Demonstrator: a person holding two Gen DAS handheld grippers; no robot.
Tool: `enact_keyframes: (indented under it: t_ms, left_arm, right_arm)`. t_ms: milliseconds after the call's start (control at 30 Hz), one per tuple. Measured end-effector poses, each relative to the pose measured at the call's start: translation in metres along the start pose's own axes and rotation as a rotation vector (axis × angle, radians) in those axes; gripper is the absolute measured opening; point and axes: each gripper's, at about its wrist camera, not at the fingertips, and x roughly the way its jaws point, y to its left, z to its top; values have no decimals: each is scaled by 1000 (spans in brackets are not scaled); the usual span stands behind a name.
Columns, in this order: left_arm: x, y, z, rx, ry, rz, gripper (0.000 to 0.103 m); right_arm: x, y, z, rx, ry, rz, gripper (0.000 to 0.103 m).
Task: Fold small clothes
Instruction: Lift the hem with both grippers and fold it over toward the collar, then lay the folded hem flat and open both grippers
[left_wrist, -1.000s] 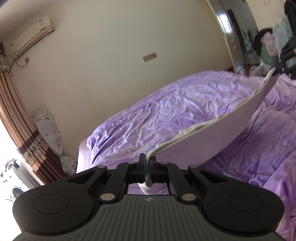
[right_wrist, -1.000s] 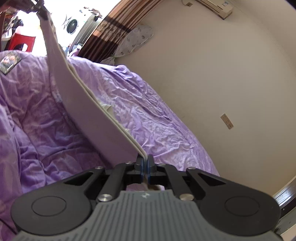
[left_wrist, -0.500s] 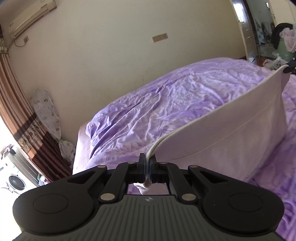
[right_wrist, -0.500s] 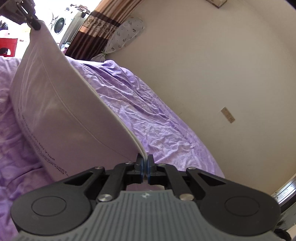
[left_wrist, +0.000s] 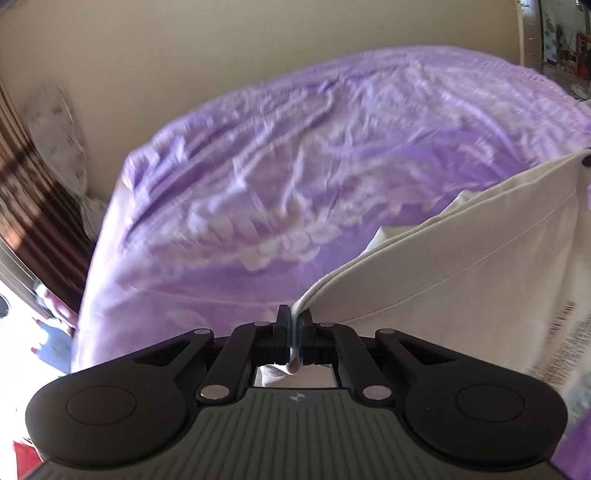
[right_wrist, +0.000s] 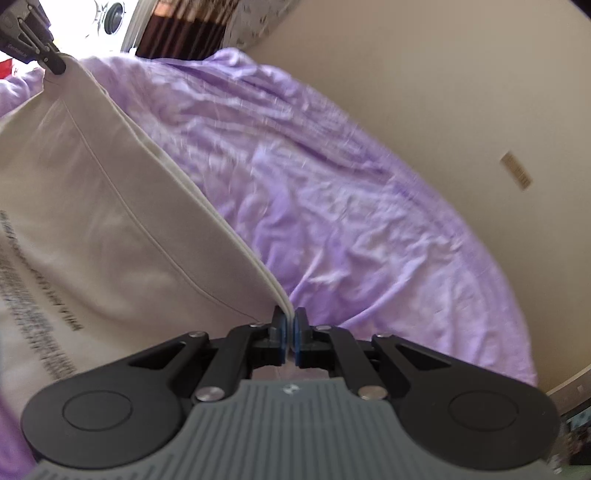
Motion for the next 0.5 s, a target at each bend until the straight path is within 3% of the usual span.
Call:
enact_keyframes:
  t_ms: [100, 267, 400, 500]
  left_arm:
    - [47, 7, -2, -44, 62, -24, 3]
    - [91, 13, -14, -93, 102, -44, 3]
    - [98, 14, -20, -122, 91, -46, 3]
    - [76, 17, -19, -143, 39, -40, 3]
  right_arm:
    - [58, 2, -5, 27, 35, 31, 0]
    - [120, 8, -16, 63, 79, 57, 0]
    - [133, 12, -21, 107, 77, 49, 0]
    - [117, 18, -20, 103, 43, -11, 0]
